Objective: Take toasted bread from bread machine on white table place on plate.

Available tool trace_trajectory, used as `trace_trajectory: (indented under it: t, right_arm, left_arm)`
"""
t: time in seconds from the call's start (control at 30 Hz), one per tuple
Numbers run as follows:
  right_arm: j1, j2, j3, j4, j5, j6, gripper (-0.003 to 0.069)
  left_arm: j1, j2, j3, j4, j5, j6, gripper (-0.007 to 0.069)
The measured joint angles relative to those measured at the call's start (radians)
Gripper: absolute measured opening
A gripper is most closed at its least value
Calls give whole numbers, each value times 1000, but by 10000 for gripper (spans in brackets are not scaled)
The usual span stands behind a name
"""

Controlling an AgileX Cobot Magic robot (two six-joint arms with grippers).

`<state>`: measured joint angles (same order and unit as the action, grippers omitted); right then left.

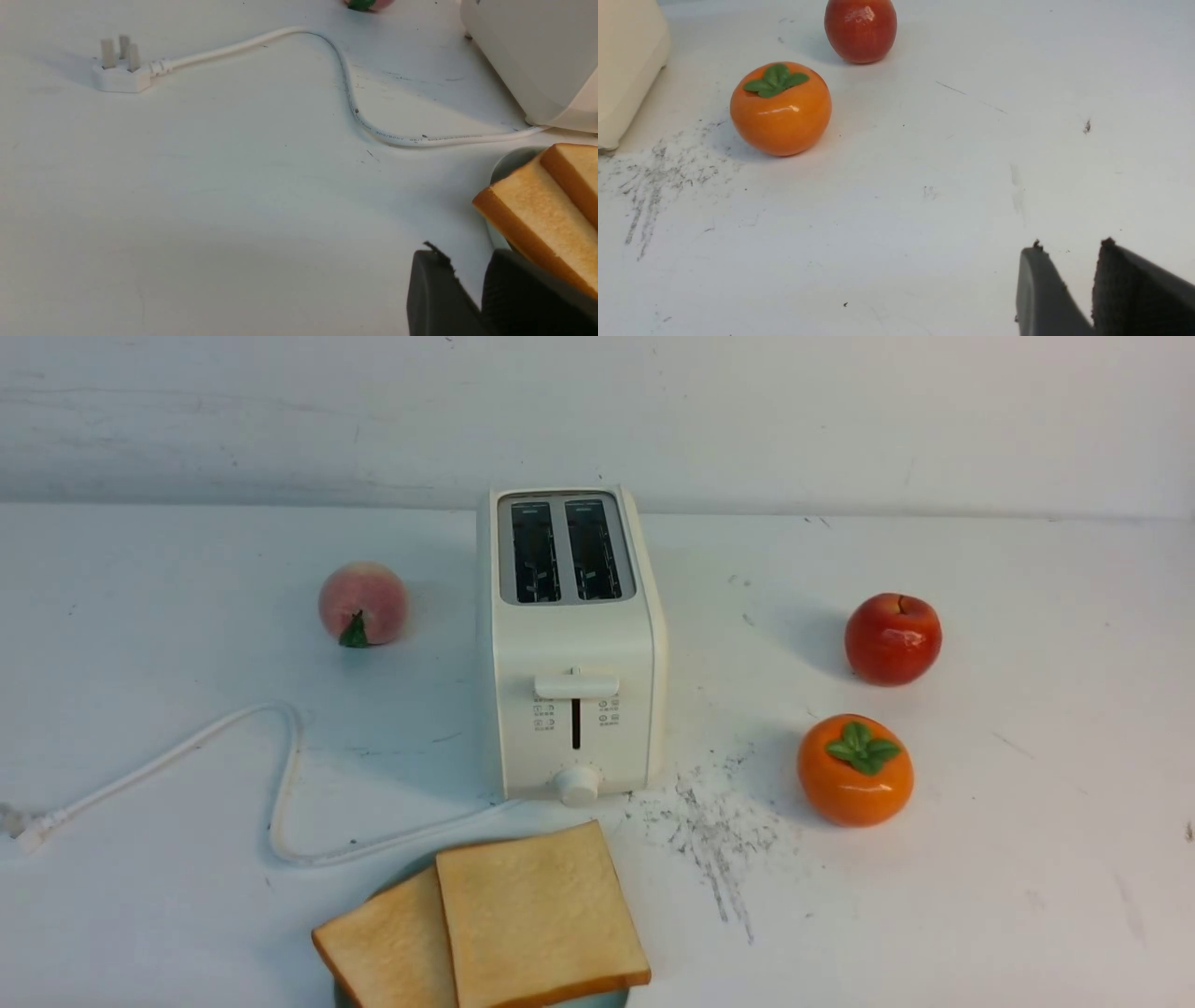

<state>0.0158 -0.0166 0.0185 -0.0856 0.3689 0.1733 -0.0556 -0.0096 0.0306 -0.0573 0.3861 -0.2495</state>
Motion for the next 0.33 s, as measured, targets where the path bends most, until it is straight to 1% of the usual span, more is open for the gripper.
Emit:
trace_trajectory:
  t: [0.33]
  right_arm:
    - [0,0,0,0,0,0,204]
  left_arm:
    - [0,0,0,0,0,0,166]
